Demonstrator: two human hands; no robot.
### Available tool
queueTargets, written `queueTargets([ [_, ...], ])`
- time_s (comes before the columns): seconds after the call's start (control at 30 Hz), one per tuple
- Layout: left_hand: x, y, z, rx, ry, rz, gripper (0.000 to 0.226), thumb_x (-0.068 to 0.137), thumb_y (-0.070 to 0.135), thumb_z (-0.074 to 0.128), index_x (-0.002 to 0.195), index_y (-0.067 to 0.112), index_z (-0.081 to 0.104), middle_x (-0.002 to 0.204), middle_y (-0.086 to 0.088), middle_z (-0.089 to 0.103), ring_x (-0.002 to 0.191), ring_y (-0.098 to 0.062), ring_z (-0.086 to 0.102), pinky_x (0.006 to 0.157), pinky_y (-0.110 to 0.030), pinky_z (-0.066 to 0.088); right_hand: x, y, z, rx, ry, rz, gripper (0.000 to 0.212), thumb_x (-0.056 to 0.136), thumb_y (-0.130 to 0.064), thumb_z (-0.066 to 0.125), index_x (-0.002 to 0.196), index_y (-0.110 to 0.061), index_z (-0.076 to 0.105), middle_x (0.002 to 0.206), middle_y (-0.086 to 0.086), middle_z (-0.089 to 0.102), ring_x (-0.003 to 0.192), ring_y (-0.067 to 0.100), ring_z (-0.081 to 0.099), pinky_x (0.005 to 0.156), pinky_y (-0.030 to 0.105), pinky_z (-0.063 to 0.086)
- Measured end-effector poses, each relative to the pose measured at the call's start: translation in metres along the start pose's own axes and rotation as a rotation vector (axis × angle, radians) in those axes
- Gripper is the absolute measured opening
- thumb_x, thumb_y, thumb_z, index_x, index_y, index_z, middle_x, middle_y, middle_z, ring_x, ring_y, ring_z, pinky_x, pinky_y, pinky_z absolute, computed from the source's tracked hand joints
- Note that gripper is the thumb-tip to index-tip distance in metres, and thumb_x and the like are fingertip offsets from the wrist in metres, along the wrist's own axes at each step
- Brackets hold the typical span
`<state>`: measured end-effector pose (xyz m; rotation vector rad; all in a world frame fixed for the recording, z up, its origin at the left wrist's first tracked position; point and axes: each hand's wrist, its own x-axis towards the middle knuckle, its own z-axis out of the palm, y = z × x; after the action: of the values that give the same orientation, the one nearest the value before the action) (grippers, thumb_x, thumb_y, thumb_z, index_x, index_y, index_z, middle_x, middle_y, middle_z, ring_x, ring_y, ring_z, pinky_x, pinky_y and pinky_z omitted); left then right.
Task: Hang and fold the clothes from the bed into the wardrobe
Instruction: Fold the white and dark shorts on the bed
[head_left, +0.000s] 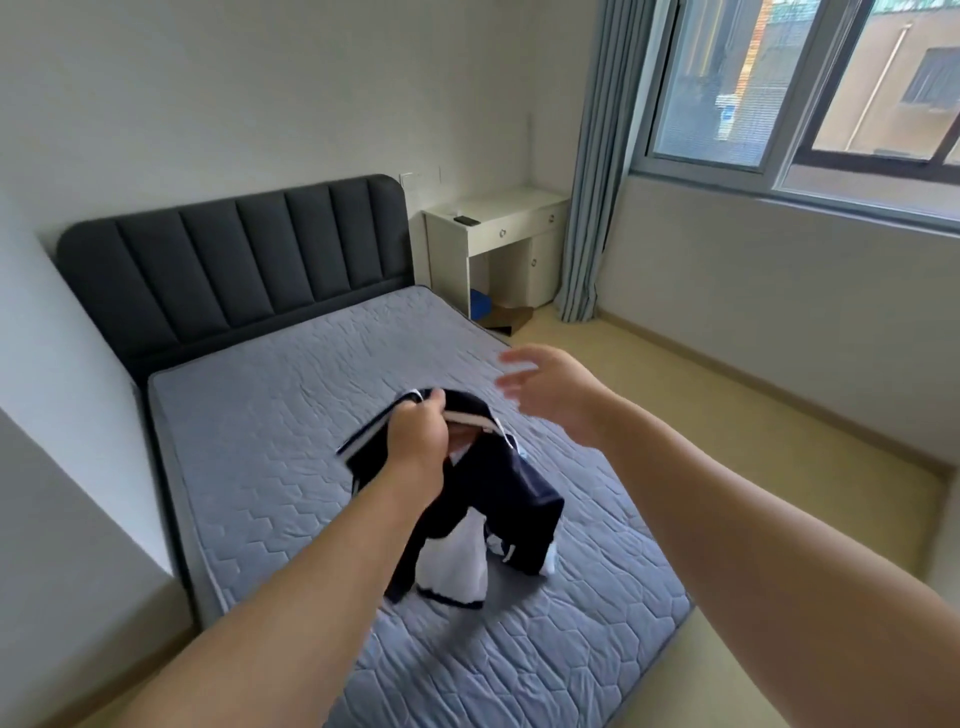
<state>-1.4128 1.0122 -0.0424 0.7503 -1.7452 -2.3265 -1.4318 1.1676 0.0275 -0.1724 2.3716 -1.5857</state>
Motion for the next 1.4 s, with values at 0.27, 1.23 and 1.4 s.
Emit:
queueTargets([
  [0.27, -0.025, 0.084, 0.009, -0.378, -0.303, 0.128, 0.050, 0.103, 0.026, 0.044, 0.075, 0.004, 0.080, 0.089, -0.019, 0.075, 0.082, -0.028, 0.075, 0.067, -0.036, 0.059, 0.003, 0.082, 0.018, -0.657, -0.359, 0.261, 0.128, 0.058, -0.033, 0.089, 0.155, -0.036, 0.006, 0.144, -0.001, 0.042, 0.126, 0.022, 0.043, 0.100, 0.036, 0.040],
  [1.23, 0.034, 0.070, -0.025, -0.154, -0.096, -0.143, 0.018, 0.094, -0.002, 0.051, 0.079, 0.003, 0.059, 0.077, -0.010, 0.059, 0.069, -0.019, 0.059, 0.071, -0.028, 0.052, 0.022, 0.054, -0.032, -0.333, 0.465, -0.143, 0.027, 0.084, -0.004, 0.044, 0.070, -0.018, 0.063, 0.065, -0.004, 0.060, 0.062, 0.020, 0.050, 0.051, 0.019, 0.040],
  [1.4, 0.047, 0.058, -0.028, -0.140, 0.108, -0.125, 0.012, 0.083, -0.014, 0.060, 0.090, -0.005, 0.063, 0.082, -0.017, 0.063, 0.068, -0.023, 0.063, 0.049, -0.026, 0.058, 0.018, 0.062, -0.044, -0.284, 0.664, -0.087, 0.028, 0.077, -0.006, 0.057, 0.053, -0.018, 0.062, 0.052, -0.005, 0.052, 0.052, 0.014, 0.043, 0.046, 0.024, 0.033],
])
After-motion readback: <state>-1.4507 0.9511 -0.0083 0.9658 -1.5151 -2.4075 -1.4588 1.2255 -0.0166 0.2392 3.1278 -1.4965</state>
